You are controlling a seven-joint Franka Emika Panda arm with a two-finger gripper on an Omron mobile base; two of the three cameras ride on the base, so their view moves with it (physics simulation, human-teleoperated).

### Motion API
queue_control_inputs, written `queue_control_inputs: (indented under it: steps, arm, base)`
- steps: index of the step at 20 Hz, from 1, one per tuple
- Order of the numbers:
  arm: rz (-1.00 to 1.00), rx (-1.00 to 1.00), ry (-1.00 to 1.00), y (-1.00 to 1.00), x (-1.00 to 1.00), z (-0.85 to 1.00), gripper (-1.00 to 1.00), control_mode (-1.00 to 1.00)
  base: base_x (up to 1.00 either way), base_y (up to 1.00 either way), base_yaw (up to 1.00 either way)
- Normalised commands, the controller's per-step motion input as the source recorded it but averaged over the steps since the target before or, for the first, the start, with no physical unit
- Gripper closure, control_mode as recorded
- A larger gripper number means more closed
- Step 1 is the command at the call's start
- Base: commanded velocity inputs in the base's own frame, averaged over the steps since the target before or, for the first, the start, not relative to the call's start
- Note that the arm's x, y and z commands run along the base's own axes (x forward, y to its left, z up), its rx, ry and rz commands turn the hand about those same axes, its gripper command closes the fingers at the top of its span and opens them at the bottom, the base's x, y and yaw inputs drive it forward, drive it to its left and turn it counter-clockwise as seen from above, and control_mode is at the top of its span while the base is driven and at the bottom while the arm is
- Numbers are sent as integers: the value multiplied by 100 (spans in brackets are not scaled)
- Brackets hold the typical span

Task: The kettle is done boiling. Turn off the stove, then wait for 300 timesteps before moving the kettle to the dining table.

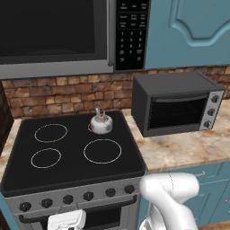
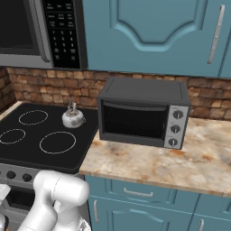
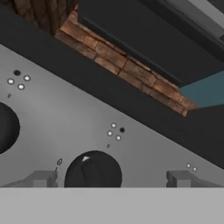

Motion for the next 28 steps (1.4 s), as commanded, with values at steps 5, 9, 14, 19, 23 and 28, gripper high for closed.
queue_control_inputs:
  steps: [5, 9, 14, 19, 23, 28]
  arm:
    - [0, 0, -1, -10, 15, 0, -100, -100]
    - [0, 1, 0, 0, 28, -5, -100, -100]
    - [1, 1, 0, 0, 35, -14, -100, -100]
    - [1, 0, 0, 2, 32, -19, -100, -100]
    - [1, 0, 0, 0, 14, -7, -100, -100]
    - [0, 0, 0, 0, 2, -5, 100, -100]
  base:
    - [0, 0, 0]
    - [0, 0, 0]
    - [0, 0, 0]
    - [0, 0, 0]
    - [0, 0, 0]
    - [0, 0, 0]
